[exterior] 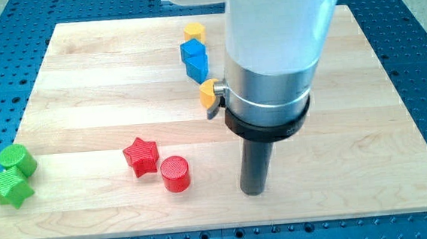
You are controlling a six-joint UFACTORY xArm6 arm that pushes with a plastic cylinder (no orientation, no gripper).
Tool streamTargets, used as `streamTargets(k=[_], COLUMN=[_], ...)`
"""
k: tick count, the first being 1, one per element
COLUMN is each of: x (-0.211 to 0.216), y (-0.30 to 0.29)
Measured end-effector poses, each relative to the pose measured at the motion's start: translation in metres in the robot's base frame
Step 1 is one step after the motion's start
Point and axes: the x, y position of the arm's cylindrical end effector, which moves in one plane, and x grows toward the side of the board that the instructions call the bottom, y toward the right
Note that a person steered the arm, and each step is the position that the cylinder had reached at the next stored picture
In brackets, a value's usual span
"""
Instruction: Push the red blocks towards the left
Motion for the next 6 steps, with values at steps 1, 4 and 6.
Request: streamTargets(k=[1, 4, 6], x=[-0.010, -0.070, -0.076], y=[-0.056, -0.128, -0.060])
